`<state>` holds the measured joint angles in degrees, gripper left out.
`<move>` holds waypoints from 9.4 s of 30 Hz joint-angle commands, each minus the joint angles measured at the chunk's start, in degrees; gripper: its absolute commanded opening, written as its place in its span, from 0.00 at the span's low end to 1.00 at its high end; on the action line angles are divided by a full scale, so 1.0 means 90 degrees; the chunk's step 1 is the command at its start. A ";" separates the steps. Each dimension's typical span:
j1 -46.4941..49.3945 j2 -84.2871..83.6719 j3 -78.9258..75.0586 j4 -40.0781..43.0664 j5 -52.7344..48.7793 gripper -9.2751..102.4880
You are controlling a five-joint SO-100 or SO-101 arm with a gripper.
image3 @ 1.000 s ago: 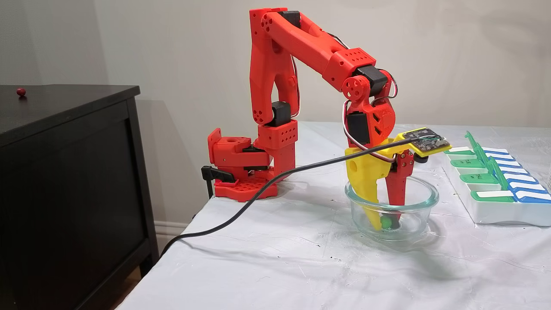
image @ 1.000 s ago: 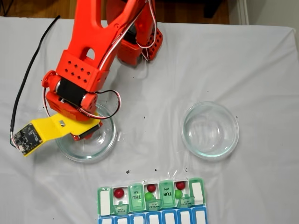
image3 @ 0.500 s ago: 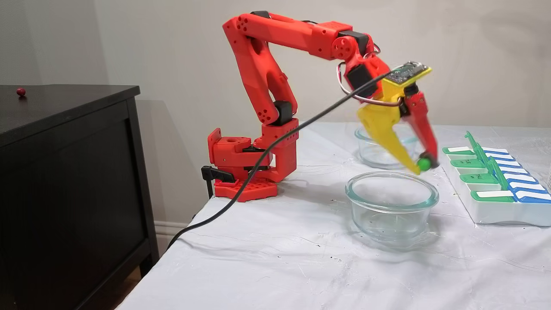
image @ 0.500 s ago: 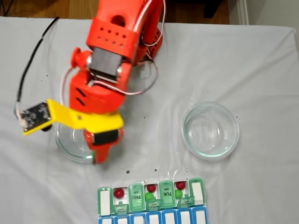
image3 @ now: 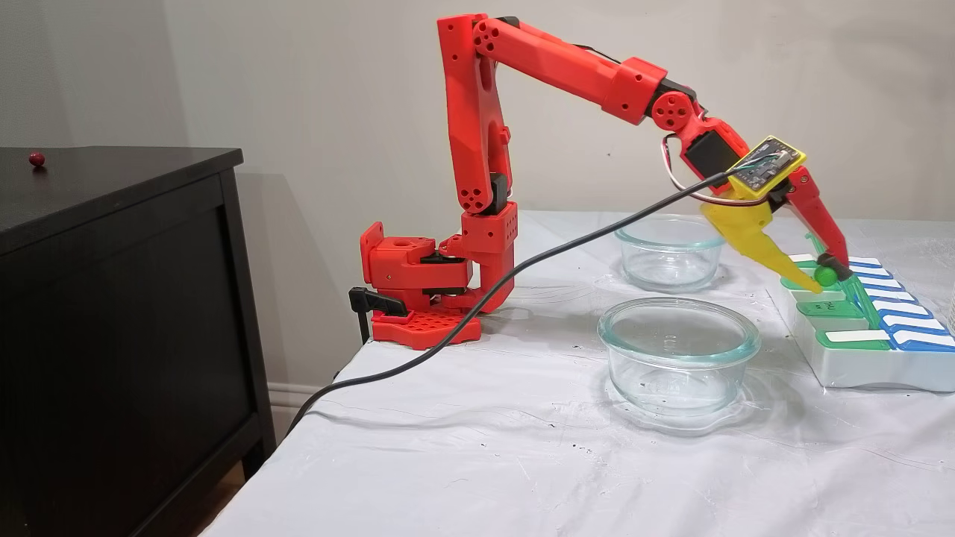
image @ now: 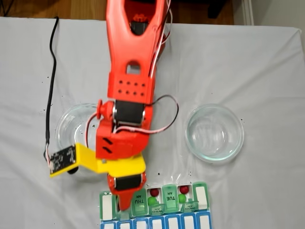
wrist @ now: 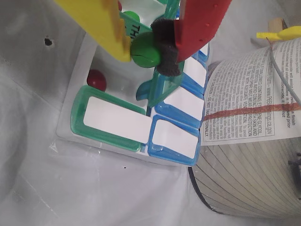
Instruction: Sort medicines into box.
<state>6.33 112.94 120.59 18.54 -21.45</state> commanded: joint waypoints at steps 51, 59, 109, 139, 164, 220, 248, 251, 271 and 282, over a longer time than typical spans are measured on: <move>-0.2188 0.2051 -0.0117 -0.1074 0.1025 0.08; -0.2510 0.1104 0.0029 -0.1680 0.1328 0.08; -0.2217 -0.1455 -0.1592 0.1338 0.2266 0.08; -0.1904 0.0557 -0.1367 0.0869 0.0859 0.08; -0.1064 -0.0381 -0.1904 0.0420 -0.0537 0.08; -0.1338 -0.1191 -0.2002 0.2051 0.0918 0.08; -0.1885 -0.0752 0.0430 0.0342 -0.3486 0.08; -0.1670 0.0059 0.0205 0.0566 -0.2549 0.08; 0.0313 0.0664 -0.1279 -0.0469 0.0078 0.08; -0.0088 0.0410 -0.0889 -0.0332 -0.0186 0.08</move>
<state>6.42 115.05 114.70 14.77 -22.41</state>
